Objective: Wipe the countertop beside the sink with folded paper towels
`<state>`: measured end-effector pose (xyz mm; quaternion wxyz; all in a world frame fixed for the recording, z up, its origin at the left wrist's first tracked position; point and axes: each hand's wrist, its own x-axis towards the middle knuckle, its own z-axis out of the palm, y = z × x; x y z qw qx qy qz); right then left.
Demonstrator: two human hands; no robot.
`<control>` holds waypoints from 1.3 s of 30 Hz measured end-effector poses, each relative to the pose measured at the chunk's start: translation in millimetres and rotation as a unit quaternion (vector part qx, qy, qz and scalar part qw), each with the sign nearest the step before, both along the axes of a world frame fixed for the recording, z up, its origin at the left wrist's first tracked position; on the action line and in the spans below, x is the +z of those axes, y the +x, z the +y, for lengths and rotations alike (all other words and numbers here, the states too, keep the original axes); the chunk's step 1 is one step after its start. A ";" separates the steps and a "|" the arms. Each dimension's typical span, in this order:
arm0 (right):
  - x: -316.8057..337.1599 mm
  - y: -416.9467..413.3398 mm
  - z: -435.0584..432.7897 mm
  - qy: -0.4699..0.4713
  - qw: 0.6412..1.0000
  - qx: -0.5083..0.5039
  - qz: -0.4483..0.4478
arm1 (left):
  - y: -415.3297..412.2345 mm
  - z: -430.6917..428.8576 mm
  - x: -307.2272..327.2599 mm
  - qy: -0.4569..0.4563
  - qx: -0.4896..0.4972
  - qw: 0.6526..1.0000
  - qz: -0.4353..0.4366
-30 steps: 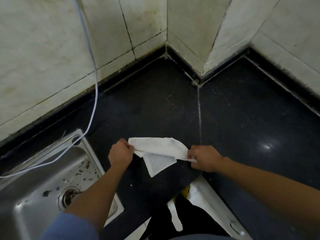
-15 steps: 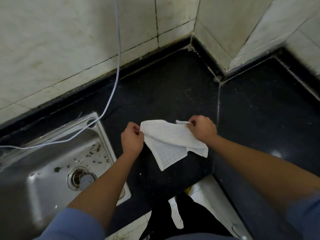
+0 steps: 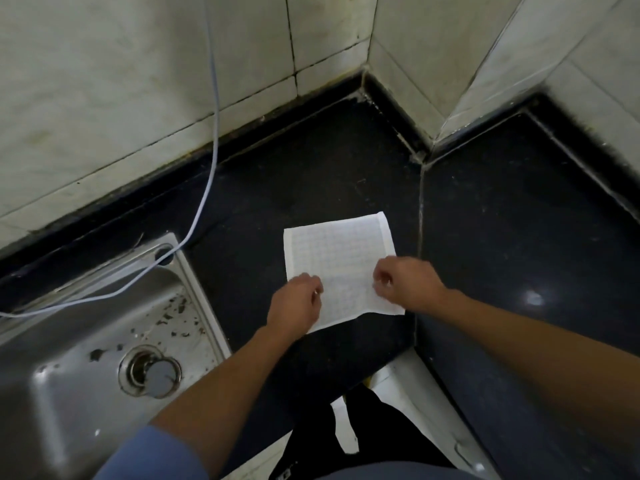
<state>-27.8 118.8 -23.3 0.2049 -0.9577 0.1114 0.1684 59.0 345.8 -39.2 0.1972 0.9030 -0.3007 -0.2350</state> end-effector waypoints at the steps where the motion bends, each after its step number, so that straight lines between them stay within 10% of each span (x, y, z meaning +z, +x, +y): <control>1: -0.1 -8.7 6.2 -0.017 0.997 0.059 0.053 | -9.0 1.8 -4.3 0.011 -0.034 0.999 0.005; 5: -11.8 -33.0 15.1 -0.124 0.976 0.141 0.109 | -29.5 2.9 -14.6 0.040 -0.132 0.990 -0.022; 13: -14.0 -56.0 -4.5 -0.074 0.990 0.089 -0.078 | -39.4 -10.1 -19.0 0.087 -0.157 0.979 -0.095; 22: -13.0 -85.5 -0.9 -0.040 0.988 0.109 0.102 | -42.1 44.9 -19.2 0.063 -0.214 0.974 -0.043; 39: 6.3 33.2 -46.5 0.061 0.982 -0.175 0.026 | 67.3 3.7 1.5 0.012 0.215 0.960 0.181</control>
